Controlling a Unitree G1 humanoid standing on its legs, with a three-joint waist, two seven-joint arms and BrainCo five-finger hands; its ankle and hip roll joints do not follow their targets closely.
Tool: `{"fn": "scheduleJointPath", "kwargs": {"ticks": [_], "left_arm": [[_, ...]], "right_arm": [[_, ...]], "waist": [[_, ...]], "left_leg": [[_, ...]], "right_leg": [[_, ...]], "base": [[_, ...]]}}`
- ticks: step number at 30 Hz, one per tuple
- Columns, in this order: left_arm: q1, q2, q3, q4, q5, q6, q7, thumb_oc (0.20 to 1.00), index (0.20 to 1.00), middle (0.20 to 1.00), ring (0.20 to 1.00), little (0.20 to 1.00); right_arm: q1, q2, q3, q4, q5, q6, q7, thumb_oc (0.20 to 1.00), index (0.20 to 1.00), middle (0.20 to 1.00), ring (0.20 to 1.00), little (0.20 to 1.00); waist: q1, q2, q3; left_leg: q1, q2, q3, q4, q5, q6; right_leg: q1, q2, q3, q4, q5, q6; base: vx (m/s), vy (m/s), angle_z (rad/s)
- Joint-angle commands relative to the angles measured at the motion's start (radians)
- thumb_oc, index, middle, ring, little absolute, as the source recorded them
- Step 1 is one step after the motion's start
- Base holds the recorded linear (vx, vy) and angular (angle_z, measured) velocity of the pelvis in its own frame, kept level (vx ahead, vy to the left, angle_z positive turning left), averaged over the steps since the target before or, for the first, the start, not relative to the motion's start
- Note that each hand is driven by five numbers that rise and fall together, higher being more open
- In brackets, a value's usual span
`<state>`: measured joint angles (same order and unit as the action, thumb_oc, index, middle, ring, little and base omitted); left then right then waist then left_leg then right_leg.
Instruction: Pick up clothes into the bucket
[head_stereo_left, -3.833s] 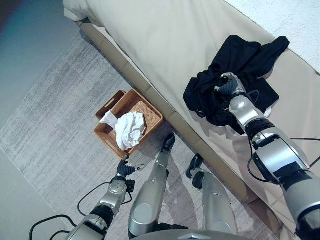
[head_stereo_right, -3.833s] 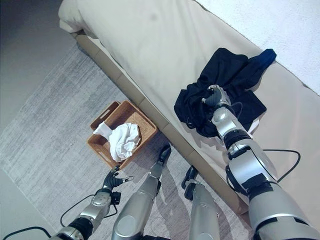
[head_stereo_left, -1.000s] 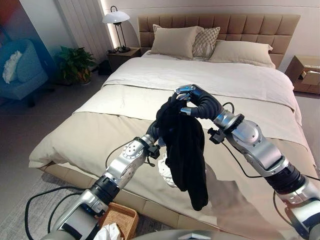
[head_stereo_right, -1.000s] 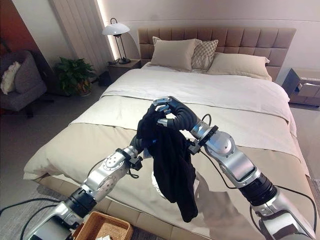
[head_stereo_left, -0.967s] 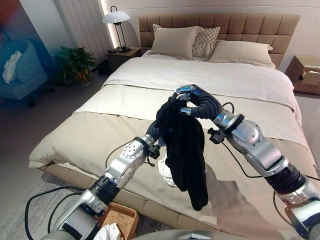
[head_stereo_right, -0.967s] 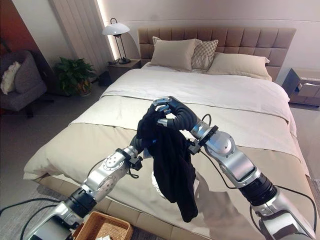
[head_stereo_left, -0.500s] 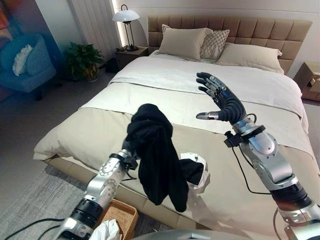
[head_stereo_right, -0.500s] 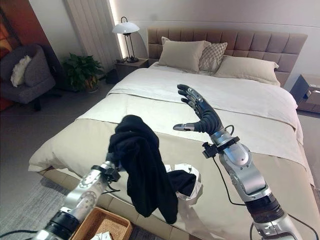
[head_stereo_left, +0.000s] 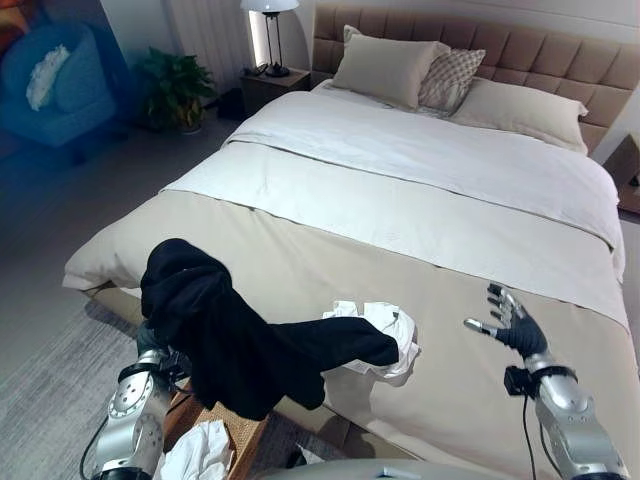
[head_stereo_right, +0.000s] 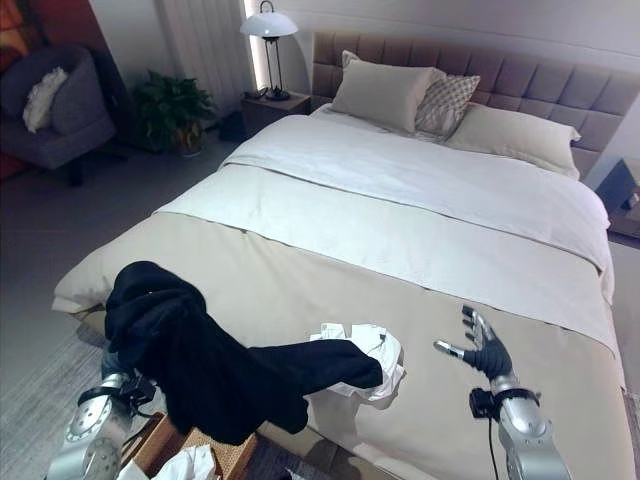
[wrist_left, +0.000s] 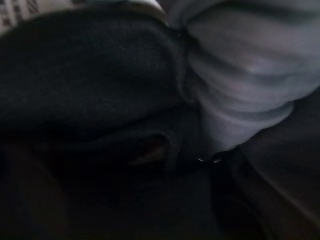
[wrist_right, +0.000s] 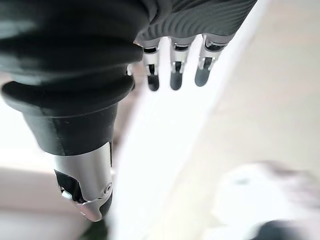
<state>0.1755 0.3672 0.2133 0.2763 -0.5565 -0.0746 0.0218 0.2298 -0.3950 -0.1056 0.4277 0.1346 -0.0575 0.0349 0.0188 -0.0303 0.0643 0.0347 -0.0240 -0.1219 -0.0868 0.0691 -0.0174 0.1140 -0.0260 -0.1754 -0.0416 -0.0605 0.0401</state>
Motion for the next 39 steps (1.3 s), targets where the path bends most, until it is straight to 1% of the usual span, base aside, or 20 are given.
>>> {"fn": "scheduleJointPath", "kwargs": {"ticks": [1, 3, 7, 11, 16, 18, 19, 23, 25, 28, 30, 31, 33, 37, 38, 39], "left_arm": [[-0.056, 0.061, 0.09, -0.025, 0.035, -0.106, 0.055, 0.2, 0.2, 0.2, 0.2, 0.2], [-0.062, 0.069, 0.108, -0.01, 0.032, -0.121, 0.071, 0.2, 0.2, 0.2, 0.2, 0.2], [-0.101, 0.091, 0.092, 0.031, 0.009, -0.136, 0.091, 0.2, 0.2, 0.2, 0.2, 0.2], [-0.156, 0.119, 0.058, 0.081, 0.002, -0.149, 0.114, 0.2, 0.2, 0.2, 0.2, 0.2], [-0.223, 0.146, 0.037, 0.145, 0.0, -0.162, 0.171, 0.2, 0.2, 0.2, 0.2, 0.2], [-0.24, 0.165, 0.042, 0.165, 0.018, -0.169, 0.201, 0.2, 0.2, 0.2, 0.2, 0.2], [-0.249, 0.173, 0.044, 0.172, 0.016, -0.173, 0.212, 0.2, 0.2, 0.2, 0.2, 0.2], [-0.272, 0.194, 0.058, 0.191, 0.01, -0.188, 0.242, 0.2, 0.2, 0.2, 0.2, 0.2], [-0.297, 0.222, 0.063, 0.218, 0.021, -0.198, 0.277, 0.2, 0.2, 0.2, 0.2, 0.2], [-0.31, 0.236, 0.07, 0.223, 0.027, -0.205, 0.302, 0.2, 0.2, 0.2, 0.2, 0.2], [-0.299, 0.245, 0.104, 0.152, 0.028, -0.235, 0.34, 0.2, 0.2, 0.2, 0.2, 0.2], [-0.298, 0.244, 0.105, 0.15, 0.028, -0.234, 0.341, 0.2, 0.2, 0.2, 0.2, 0.2], [-0.277, 0.237, 0.139, 0.064, 0.008, -0.26, 0.342, 0.2, 0.2, 0.2, 0.2, 0.2], [-0.241, 0.237, 0.203, -0.049, -0.026, -0.291, 0.321, 0.2, 0.2, 0.2, 0.2, 0.2], [-0.229, 0.267, 0.228, -0.106, -0.018, -0.302, 0.31, 0.2, 0.2, 0.2, 0.2, 0.2], [-0.228, 0.266, 0.228, -0.107, -0.018, -0.301, 0.31, 0.2, 0.2, 0.2, 0.2, 0.2]], "right_arm": [[-0.064, 0.005, 0.032, 0.106, -0.069, -0.023, -0.069, 1.0, 1.0, 1.0, 1.0, 1.0], [-0.074, 0.01, 0.071, 0.223, -0.103, -0.018, -0.075, 1.0, 1.0, 1.0, 1.0, 1.0], [-0.108, 0.012, 0.132, 0.374, -0.144, -0.004, -0.078, 1.0, 1.0, 1.0, 1.0, 1.0], [-0.147, 0.011, 0.172, 0.465, -0.151, -0.003, -0.09, 1.0, 1.0, 1.0, 1.0, 1.0], [-0.189, 0.01, 0.21, 0.49, -0.137, -0.009, -0.106, 1.0, 1.0, 1.0, 1.0, 1.0], [-0.201, 0.013, 0.224, 0.489, -0.127, -0.015, -0.11, 1.0, 1.0, 1.0, 1.0, 1.0], [-0.209, 0.015, 0.229, 0.487, -0.121, -0.016, -0.114, 1.0, 1.0, 1.0, 1.0, 1.0], [-0.23, 0.021, 0.249, 0.477, -0.103, -0.025, -0.122, 1.0, 1.0, 1.0, 1.0, 1.0], [-0.249, 0.029, 0.275, 0.466, -0.089, -0.032, -0.13, 1.0, 1.0, 1.0, 1.0, 1.0], [-0.258, 0.036, 0.288, 0.463, -0.084, -0.036, -0.137, 1.0, 1.0, 1.0, 1.0, 1.0], [-0.268, 0.047, 0.302, 0.465, -0.075, -0.039, -0.143, 1.0, 1.0, 1.0, 1.0, 1.0], [-0.268, 0.047, 0.303, 0.465, -0.075, -0.039, -0.143, 1.0, 1.0, 1.0, 1.0, 1.0], [-0.264, 0.048, 0.302, 0.47, -0.076, -0.039, -0.14, 1.0, 1.0, 1.0, 1.0, 1.0], [-0.252, 0.046, 0.29, 0.5, -0.081, -0.034, -0.133, 1.0, 1.0, 1.0, 1.0, 1.0], [-0.245, 0.038, 0.283, 0.511, -0.085, -0.03, -0.129, 1.0, 1.0, 1.0, 1.0, 1.0], [-0.246, 0.038, 0.283, 0.511, -0.086, -0.03, -0.128, 1.0, 1.0, 1.0, 1.0, 1.0]], "waist": [[0.03, -0.036, 0.051], [0.043, -0.043, 0.088], [0.058, -0.056, 0.147], [0.066, -0.07, 0.196], [0.073, -0.081, 0.244], [0.077, -0.087, 0.264], [0.077, -0.089, 0.268], [0.083, -0.099, 0.295], [0.087, -0.108, 0.321], [0.091, -0.116, 0.33], [0.103, -0.124, 0.341], [0.102, -0.124, 0.341], [0.11, -0.12, 0.339], [0.114, -0.098, 0.324], [0.116, -0.082, 0.318], [0.115, -0.082, 0.317]], "left_leg": [[-0.061, -0.028, 0.013, 0.08, -0.049, 0.041], [-0.088, -0.032, 0.004, 0.102, -0.05, 0.041], [-0.165, -0.04, -0.018, 0.145, -0.036, 0.04], [-0.233, -0.047, -0.039, 0.18, -0.028, 0.038], [-0.296, -0.051, -0.053, 0.21, -0.022, 0.036], [-0.308, -0.048, -0.052, 0.221, -0.029, 0.034], [-0.319, -0.049, -0.054, 0.223, -0.024, 0.034], [-0.347, -0.048, -0.051, 0.242, -0.033, 0.032], [-0.374, -0.046, -0.048, 0.258, -0.036, 0.029], [-0.389, -0.043, -0.048, 0.263, -0.038, 0.029], [-0.395, -0.042, -0.047, 0.263, -0.041, 0.027], [-0.395, -0.042, -0.047, 0.263, -0.041, 0.027], [-0.393, -0.043, -0.05, 0.256, -0.042, 0.027], [-0.38, -0.05, -0.052, 0.237, -0.037, 0.03], [-0.366, -0.054, -0.054, 0.235, -0.045, 0.031], [-0.369, -0.055, -0.055, 0.233, -0.039, 0.032]], "right_leg": [[-0.114, -0.049, -0.006, 0.071, 0.067, 0.043], [-0.134, -0.049, -0.016, 0.085, 0.063, 0.04], [-0.193, -0.061, -0.037, 0.112, 0.072, 0.038], [-0.241, -0.074, -0.057, 0.139, 0.072, 0.036], [-0.29, -0.084, -0.066, 0.168, 0.067, 0.034], [-0.301, -0.085, -0.064, 0.177, 0.063, 0.035], [-0.312, -0.086, -0.064, 0.177, 0.067, 0.034], [-0.336, -0.086, -0.058, 0.187, 0.064, 0.034], [-0.36, -0.084, -0.053, 0.191, 0.069, 0.034], [-0.372, -0.081, -0.049, 0.189, 0.072, 0.035], [-0.373, -0.078, -0.047, 0.175, 0.08, 0.04], [-0.372, -0.078, -0.047, 0.175, 0.08, 0.04], [-0.367, -0.077, -0.046, 0.165, 0.079, 0.041], [-0.356, -0.08, -0.047, 0.157, 0.074, 0.04], [-0.347, -0.081, -0.046, 0.16, 0.066, 0.038], [-0.349, -0.082, -0.047, 0.158, 0.071, 0.039]], "base": [[-0.13, 0.0, 0.12], [-0.12, 0.004, 0.15], [-0.12, 0.007, 0.2], [-0.08, 0.012, 0.18], [-0.04, 0.022, 0.12], [-0.02, 0.013, 0.07], [0.0, 0.0, 0.0], [-0.02, 0.006, 0.01], [-0.02, 0.003, 0.0], [0.0, 0.0, 0.0], [0.0, 0.0, 0.0], [0.0, 0.0, 0.0], [0.0, 0.0, 0.0], [0.0, 0.0, 0.0], [0.0, 0.0, 0.0], [0.0, 0.0, 0.0]]}}
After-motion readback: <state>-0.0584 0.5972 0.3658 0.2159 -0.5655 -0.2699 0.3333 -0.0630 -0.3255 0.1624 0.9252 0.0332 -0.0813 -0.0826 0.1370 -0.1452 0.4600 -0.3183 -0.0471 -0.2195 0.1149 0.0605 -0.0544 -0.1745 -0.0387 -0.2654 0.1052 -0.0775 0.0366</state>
